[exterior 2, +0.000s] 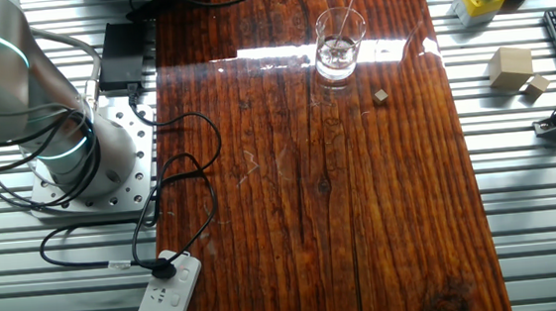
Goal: Stir the beaker with a glass rod
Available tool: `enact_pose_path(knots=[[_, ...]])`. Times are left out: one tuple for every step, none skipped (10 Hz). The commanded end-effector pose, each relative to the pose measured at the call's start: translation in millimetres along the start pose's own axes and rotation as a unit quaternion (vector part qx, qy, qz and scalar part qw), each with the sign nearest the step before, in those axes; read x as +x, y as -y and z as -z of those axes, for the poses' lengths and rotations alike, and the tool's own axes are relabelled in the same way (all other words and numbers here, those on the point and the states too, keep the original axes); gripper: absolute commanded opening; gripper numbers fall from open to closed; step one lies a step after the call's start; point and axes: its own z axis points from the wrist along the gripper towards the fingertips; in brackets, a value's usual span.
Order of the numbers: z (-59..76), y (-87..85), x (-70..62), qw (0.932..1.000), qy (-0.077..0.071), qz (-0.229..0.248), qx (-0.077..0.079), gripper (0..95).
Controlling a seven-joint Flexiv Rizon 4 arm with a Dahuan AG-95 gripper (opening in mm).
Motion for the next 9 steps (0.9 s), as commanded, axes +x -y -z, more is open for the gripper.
enact_pose_path(knots=[[-0.4,0.5,-0.2,0.9999,-0.01,0.0,0.001,0.0],[-0.4,0.5,-0.2,0.9999,-0.015,0.001,0.0,0.0],[-0.4,0.5,-0.2,0.9999,-0.016,0.002,0.001,0.0],[-0.5,0.5,-0.2,0.9999,-0.015,0.002,0.001,0.0],[-0.5,0.4,-0.3,0.9999,-0.014,0.002,0.001,0.0],[-0.6,0.4,-0.4,0.9999,-0.016,0.002,0.001,0.0],[-0.7,0.5,-0.6,0.9998,-0.017,0.004,0.003,0.0],[-1.1,0.4,-1.0,0.9998,-0.017,0.004,0.003,0.0],[-1.6,0.2,-1.5,0.9998,-0.019,0.004,0.003,0.0]])
